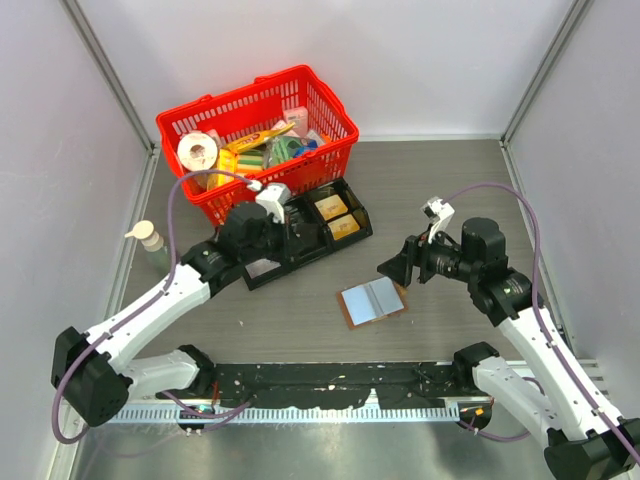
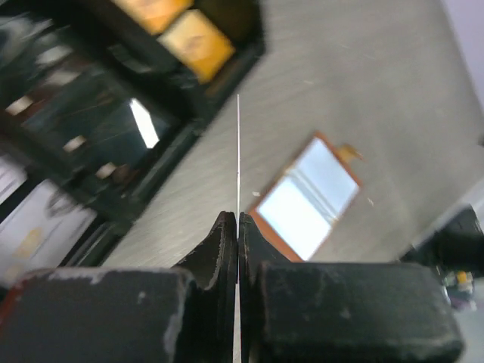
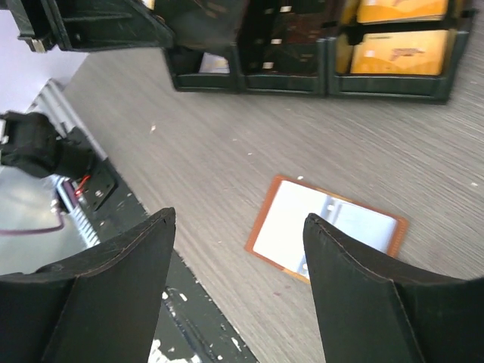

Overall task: Take the credit cards out of the card holder
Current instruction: Place the credit card in the storage box.

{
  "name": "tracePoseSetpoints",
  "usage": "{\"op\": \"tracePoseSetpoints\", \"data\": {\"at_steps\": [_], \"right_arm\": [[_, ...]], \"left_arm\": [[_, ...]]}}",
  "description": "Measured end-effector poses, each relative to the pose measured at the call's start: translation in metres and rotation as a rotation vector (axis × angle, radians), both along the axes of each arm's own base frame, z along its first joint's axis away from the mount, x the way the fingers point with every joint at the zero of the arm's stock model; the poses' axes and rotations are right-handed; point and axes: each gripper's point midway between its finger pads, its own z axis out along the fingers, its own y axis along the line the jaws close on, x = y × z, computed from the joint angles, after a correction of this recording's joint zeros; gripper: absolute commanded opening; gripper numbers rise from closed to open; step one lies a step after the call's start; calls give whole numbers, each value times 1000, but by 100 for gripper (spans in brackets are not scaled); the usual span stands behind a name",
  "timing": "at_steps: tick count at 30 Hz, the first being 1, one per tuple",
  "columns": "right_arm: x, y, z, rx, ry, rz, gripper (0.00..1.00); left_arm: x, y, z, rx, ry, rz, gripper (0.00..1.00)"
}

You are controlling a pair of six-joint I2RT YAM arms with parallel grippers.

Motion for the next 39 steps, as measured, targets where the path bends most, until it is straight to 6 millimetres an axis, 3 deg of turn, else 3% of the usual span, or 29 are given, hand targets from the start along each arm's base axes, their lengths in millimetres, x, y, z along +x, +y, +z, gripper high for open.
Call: {"op": "tracePoseSetpoints", "data": {"at_steps": [2,7,11,18,24,27,31,36,39], "right_arm": [[8,-7,-4,-22,-1,-62,73],[19,-24,-6,-58,-32,-191,80],[23,-39,2,-61,-85,-293,83],[28,-53,-2,-82,-102,-380,83],[28,-57,-9,-97,-91,-402,83],[28,-57,-10,-99,-89,-402,83],[28,-57,-10,-99,-89,-402,83],[29,-58,-10,-101,-87,-407,83],[29,-58,-11,-102,-86,-410,83]], "left_arm": [[18,28,-14,45,45,177,6],[38,60,-25,66,92,403,5],[50,61,-41,70,134,479,2],[72,49,-99,115,252,545,0],[92,33,-112,69,287,567,1],[100,25,-113,33,291,573,8],[102,23,-118,30,301,579,27],[102,29,-118,51,291,591,45],[99,36,-108,63,263,598,55]]}}
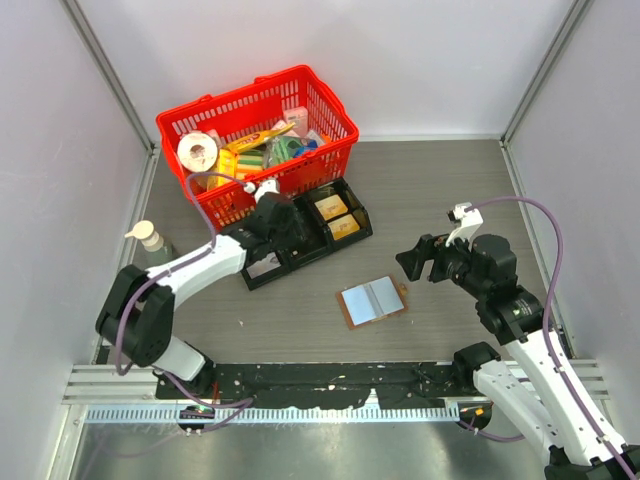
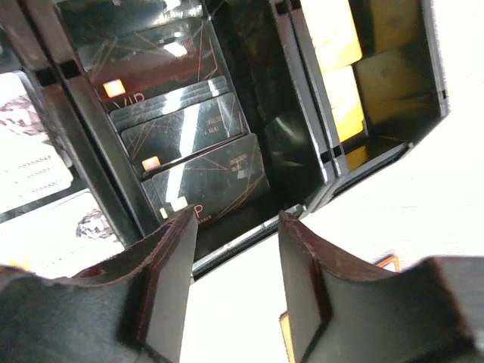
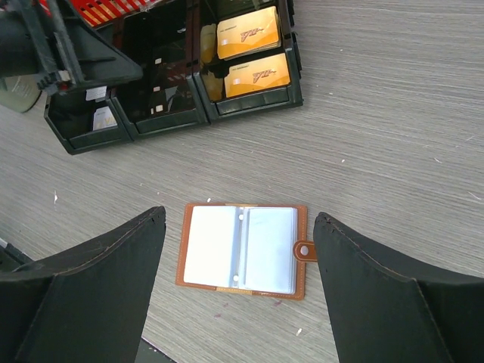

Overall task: Take the credit cards out of the card holder
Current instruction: Place the credit card in the storage box, then remove the credit card from the card holder.

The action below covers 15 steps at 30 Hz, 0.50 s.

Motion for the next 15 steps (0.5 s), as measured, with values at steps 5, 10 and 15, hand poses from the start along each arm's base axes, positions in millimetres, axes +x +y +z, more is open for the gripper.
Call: {"op": "tracePoseSetpoints", "data": {"at_steps": [5,10,15], "right_arm": [[1,0,-1,2,9,-5,83],[2,3,-7,9,39,-2,83],[3,10,-19,23,107,17,81]], "left_arm": [[-6,11,40,3,-84,-3,77],[-19,9,73,-21,-155,-43,82],[-54,-29,77,-36,-158,-184,82]]}}
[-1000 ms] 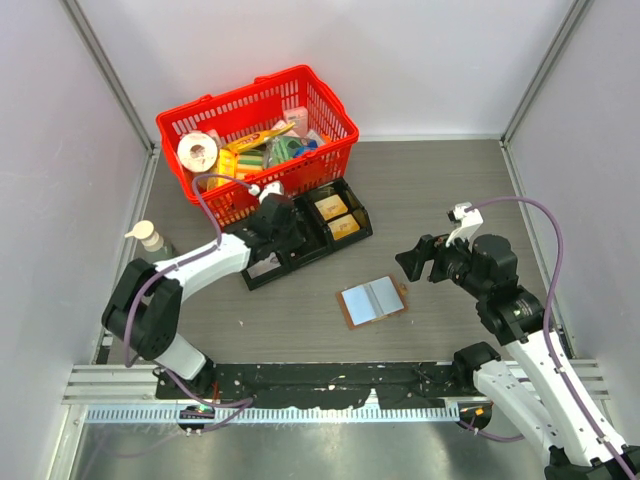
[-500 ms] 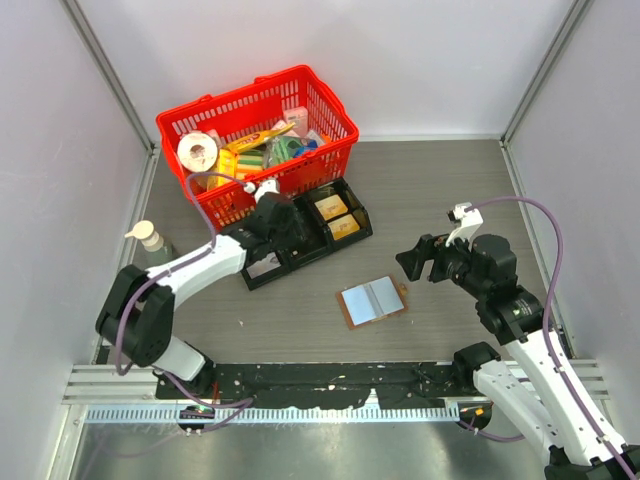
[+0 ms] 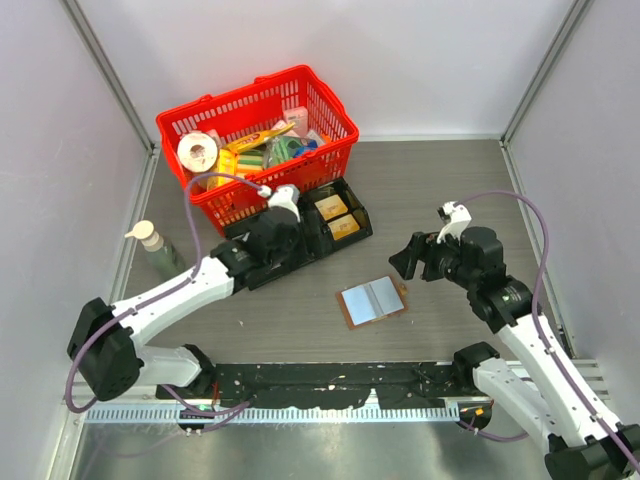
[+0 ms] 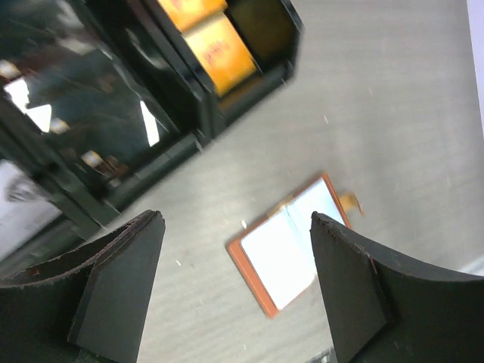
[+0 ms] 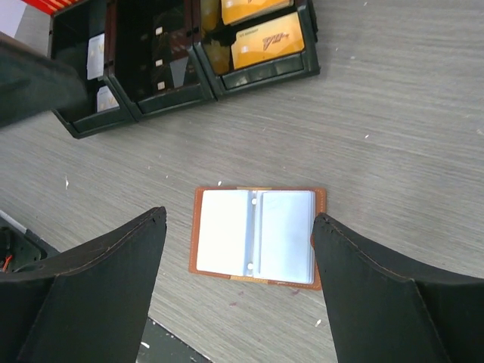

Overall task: Take the credit cards out of the card holder
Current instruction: Remove the credit card from the card holder.

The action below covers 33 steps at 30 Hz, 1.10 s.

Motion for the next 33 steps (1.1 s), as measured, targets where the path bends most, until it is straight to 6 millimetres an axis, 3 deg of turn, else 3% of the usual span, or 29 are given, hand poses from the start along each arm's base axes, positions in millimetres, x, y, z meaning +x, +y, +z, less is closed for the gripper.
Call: {"op": "tracePoseSetpoints", "data": {"at_steps": [7,10,20,29,33], "right_arm": [[1,13,-28,17,134,43,72],[0,20,-45,30,215,60,66],[-5,31,-108,41,430,49,57],[-14,25,-150,3,546,11,55],[-13,20,-156,-20,554,-15,55]], "left_arm": [[-73,-55,-27,31,42,-235,78],[-88,-67,-41,42,68,-280,72],[-93,-92,-93,79,163,-326,51],[-98,-109,-123,105,233,-371,44],[-101,-109,-132,114,255,-379,39]]}}
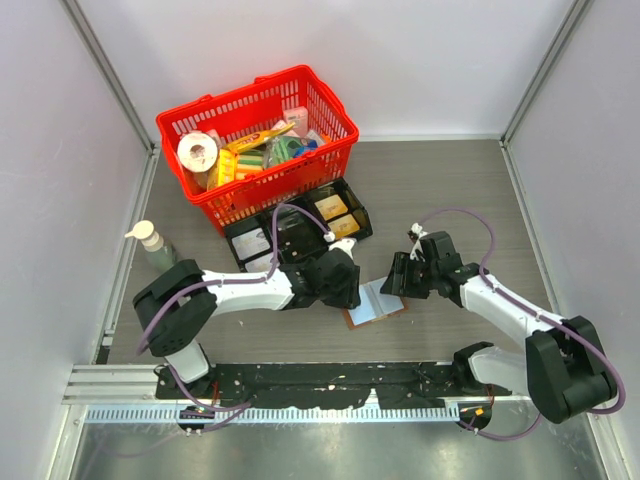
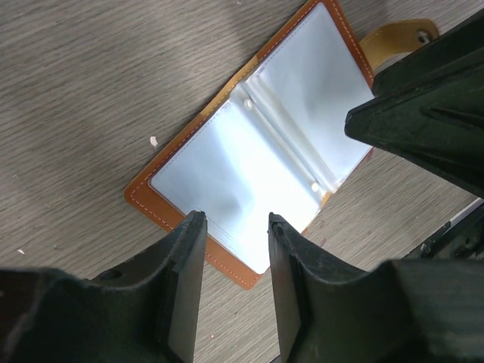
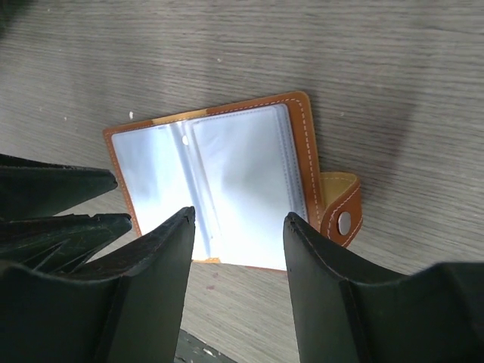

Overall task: Take the credit cards out of the card holder
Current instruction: Remove the credit card from the card holder.

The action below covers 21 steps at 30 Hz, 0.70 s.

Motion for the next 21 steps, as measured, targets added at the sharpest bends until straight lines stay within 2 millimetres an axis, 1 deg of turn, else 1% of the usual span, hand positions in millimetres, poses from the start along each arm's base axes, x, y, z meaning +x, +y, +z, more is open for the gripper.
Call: {"op": "tracePoseSetpoints", "data": {"at_steps": [4,8,12,18,21], "right_arm": [[1,-4,-7,-29,13,-14,54],[0,-9,-11,-55,25,-27,54],[0,-11,-13,-67,27,-34,54],[-1,-9,-13,-59,33,-27,48],[-2,-7,-12,-45,35,-18,43]], "left_arm": [[-2,0,-8,13,14,-5,36],[-3,2,-17,35,28,-5,36],[-2,1,-19,39,32,-3,35],[-2,1,-19,39,36,0,34],[-2,0,-20,38,38,3,34]]}}
